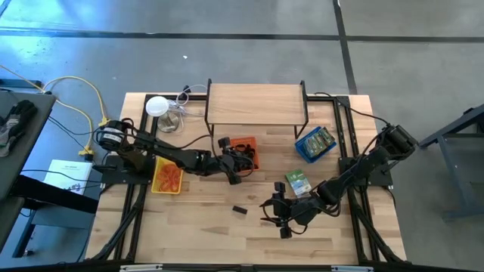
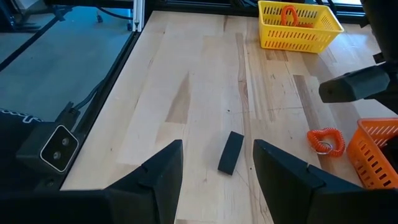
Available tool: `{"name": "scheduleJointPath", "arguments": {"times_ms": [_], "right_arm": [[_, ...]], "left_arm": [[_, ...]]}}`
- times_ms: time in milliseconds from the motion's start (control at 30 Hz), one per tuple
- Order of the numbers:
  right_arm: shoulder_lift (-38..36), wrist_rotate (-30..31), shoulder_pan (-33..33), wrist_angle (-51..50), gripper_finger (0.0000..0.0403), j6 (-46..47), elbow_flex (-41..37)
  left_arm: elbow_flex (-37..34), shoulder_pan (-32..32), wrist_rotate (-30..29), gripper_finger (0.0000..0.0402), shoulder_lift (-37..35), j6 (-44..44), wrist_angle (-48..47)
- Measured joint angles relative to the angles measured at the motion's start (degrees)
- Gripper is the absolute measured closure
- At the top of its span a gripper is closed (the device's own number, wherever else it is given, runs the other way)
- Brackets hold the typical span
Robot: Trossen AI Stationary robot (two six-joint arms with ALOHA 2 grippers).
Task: Pick & Place Office Desk Supplies
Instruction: Put the black rubber band into the orange bin, then put the orange spring key chain into the yellow bin
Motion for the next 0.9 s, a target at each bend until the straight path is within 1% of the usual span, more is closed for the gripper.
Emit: {"name": "scheduleJointPath", "arguments": {"times_ms": [100,167,267,433,567,667,900], "right_arm": [[0.0,0.0,0.0,-0.1,0.0219,0.0,0.0],[0.0,0.0,0.0,-0.1,0.0219,0.0,0.0],[0.0,0.0,0.0,-0.1,0.0219,0.0,0.0],[0.0,0.0,0.0,-0.1,0.0219,0.1,0.0],[0.0,0.0,0.0,-0.1,0.0219,0.2,0.0],[0.0,0.0,0.0,-0.1,0.0219,0.2,0.0],[0.0,0.0,0.0,-0.1,0.0219,0.2,0.0]], "left_arm": [[0.0,0.0,0.0,0.0254,0.0,1.2,0.0],[0.0,0.0,0.0,0.0244,0.0,1.3,0.2],[0.0,0.0,0.0,0.0215,0.0,1.0,0.2],[0.0,0.0,0.0,0.0153,0.0,0.9,0.2],[0.0,0.0,-0.5,0.0122,0.0,2.4,0.2],[0.0,0.0,-0.6,0.0114,0.0,3.6,0.7],[0.0,0.0,-0.6,0.0112,0.0,3.9,2.1]]}}
